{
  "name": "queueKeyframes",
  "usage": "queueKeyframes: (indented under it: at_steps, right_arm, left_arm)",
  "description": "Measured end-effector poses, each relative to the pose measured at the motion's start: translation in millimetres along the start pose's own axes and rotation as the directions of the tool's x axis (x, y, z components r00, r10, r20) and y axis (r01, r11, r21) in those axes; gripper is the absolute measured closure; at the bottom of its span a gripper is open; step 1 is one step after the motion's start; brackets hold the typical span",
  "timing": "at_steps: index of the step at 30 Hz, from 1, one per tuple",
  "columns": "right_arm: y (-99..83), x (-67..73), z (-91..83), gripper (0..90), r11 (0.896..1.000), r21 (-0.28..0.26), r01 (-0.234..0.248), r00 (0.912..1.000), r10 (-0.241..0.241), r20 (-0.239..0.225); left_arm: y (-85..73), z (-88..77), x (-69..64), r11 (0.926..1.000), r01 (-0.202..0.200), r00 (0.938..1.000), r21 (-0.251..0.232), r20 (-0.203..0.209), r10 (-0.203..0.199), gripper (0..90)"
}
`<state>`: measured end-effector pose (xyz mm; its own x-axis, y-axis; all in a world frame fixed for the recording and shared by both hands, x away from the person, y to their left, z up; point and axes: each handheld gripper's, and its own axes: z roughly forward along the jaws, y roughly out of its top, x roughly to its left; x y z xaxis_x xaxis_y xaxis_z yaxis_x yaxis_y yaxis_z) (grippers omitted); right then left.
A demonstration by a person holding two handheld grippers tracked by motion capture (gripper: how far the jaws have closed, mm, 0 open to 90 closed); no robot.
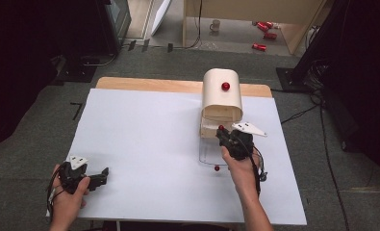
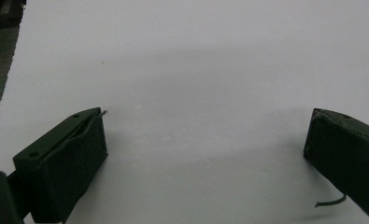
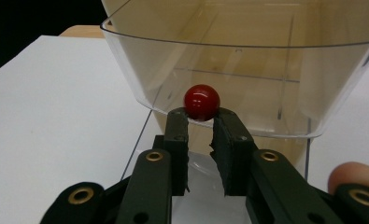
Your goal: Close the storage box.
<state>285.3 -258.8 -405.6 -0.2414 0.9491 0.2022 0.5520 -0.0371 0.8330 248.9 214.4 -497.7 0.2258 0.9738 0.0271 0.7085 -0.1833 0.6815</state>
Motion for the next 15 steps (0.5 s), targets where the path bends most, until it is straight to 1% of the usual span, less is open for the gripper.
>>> queueKeyframes:
  at_steps: [9,15]
  right_arm:
    - [6.0,-3.1,6.4,77.0,1.000,0.005,0.004,1.0000,-0.004,0.005]
    - [7.2,-4.2,7.3,76.7,1.000,0.012,0.001,1.0000,-0.001,-0.006]
  left_arm:
    - [0.0,0.0,0.0,1.0000,0.000,1.0000,0.000,0.000,0.000,0.0]
    - [0.0,0.0,0.0,1.0000,0.000,1.0000,0.000,0.000,0.000,0.0]
